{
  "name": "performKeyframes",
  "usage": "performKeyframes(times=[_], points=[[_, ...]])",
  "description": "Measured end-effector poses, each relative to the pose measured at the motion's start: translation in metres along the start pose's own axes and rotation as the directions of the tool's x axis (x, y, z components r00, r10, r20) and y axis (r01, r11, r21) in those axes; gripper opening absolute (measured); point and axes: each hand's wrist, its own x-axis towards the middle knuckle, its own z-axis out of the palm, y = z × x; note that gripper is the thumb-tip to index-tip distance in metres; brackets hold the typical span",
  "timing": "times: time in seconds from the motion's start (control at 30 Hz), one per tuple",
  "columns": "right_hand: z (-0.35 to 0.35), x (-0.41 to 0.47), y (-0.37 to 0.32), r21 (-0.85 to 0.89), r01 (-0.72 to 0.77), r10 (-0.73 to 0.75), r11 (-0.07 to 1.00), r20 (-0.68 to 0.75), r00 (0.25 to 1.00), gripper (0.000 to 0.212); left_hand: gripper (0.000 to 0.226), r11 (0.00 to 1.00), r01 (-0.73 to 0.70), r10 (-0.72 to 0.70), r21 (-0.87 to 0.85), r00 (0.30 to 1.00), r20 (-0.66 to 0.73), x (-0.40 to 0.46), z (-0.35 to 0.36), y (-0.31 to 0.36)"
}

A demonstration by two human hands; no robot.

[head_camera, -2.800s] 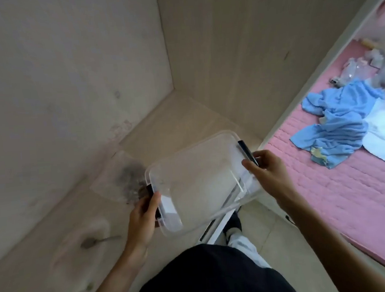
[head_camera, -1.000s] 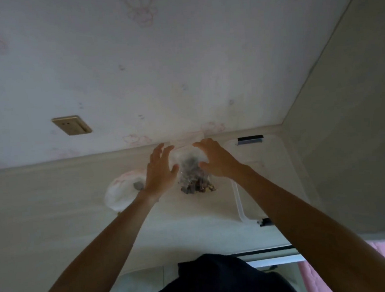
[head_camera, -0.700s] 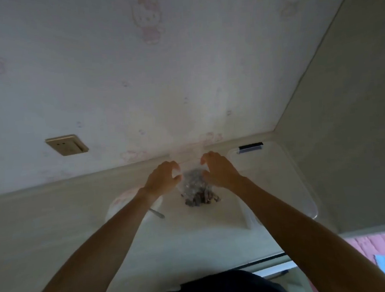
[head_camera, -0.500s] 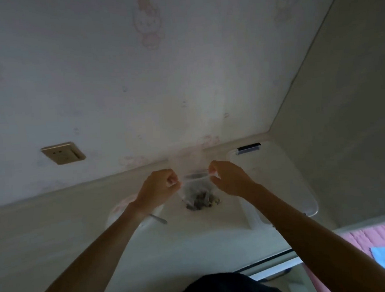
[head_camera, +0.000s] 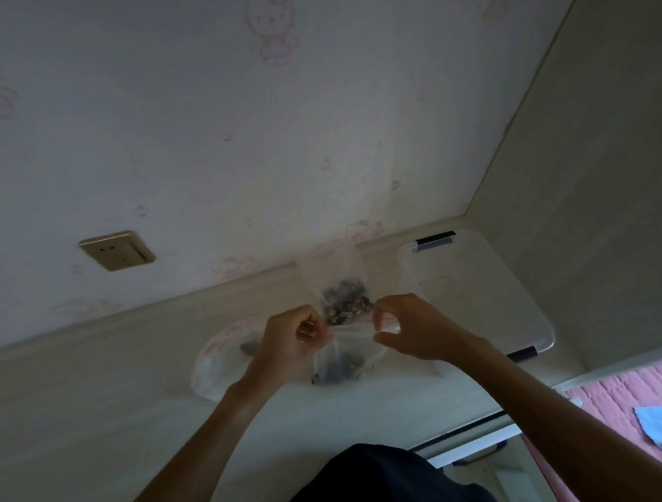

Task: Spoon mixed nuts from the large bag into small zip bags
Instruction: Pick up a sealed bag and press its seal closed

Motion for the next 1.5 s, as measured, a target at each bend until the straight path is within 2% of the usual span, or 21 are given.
performKeyframes(times=[0.1,0.2,0.33,0.43,0.5,0.6,0.73,1.03,1.2,1.5], points=[[0.014,0.007,-0.013,0.048,0.027,-0.029,0.998,0.055,0.998,0.016,0.033,1.000,0.026,-0.026,-0.007,0.999,0.044,-0.002,0.009,-0.002],[0.025,0.016,-0.024,0.077,0.046,-0.050,0.996,0.058,0.997,0.016,0.032,0.995,0.063,-0.063,-0.082,0.998,0.005,-0.006,0.009,-0.006],[0.034,0.022,-0.031,0.120,0.071,-0.071,0.990,-0.003,0.997,0.011,0.044,0.921,0.252,-0.268,-0.298,0.963,-0.012,-0.014,0.006,-0.013],[0.035,0.023,-0.031,0.152,0.060,-0.058,0.987,-0.017,0.998,0.020,0.020,0.883,0.335,-0.361,-0.329,0.932,-0.018,-0.023,0.005,-0.022],[0.035,0.025,-0.031,0.146,0.066,-0.063,0.987,-0.023,0.998,0.021,0.002,0.884,0.330,-0.358,-0.332,0.933,-0.026,-0.028,0.004,-0.026],[0.037,0.030,-0.032,0.123,0.105,-0.105,0.987,-0.012,0.994,0.014,0.008,0.871,0.319,-0.358,-0.374,0.933,-0.036,-0.033,0.004,-0.026],[0.044,0.038,-0.036,0.151,0.129,-0.136,0.980,0.034,0.990,0.022,0.006,0.870,0.311,-0.350,-0.384,0.936,-0.037,-0.034,0.005,-0.020],[0.042,0.049,-0.047,0.272,0.077,-0.090,0.959,0.035,0.995,0.016,0.006,0.877,0.312,-0.348,-0.364,0.937,-0.035,-0.033,0.003,-0.018],[0.040,0.055,-0.046,0.231,0.085,-0.108,0.969,0.091,0.990,0.018,0.005,0.877,0.320,-0.352,-0.359,0.935,-0.027,-0.032,0.001,-0.018],[0.046,0.055,-0.048,0.195,0.121,-0.133,0.973,0.048,0.990,0.014,0.007,0.870,0.341,-0.370,-0.357,0.929,-0.015,-0.031,-0.003,-0.017]])
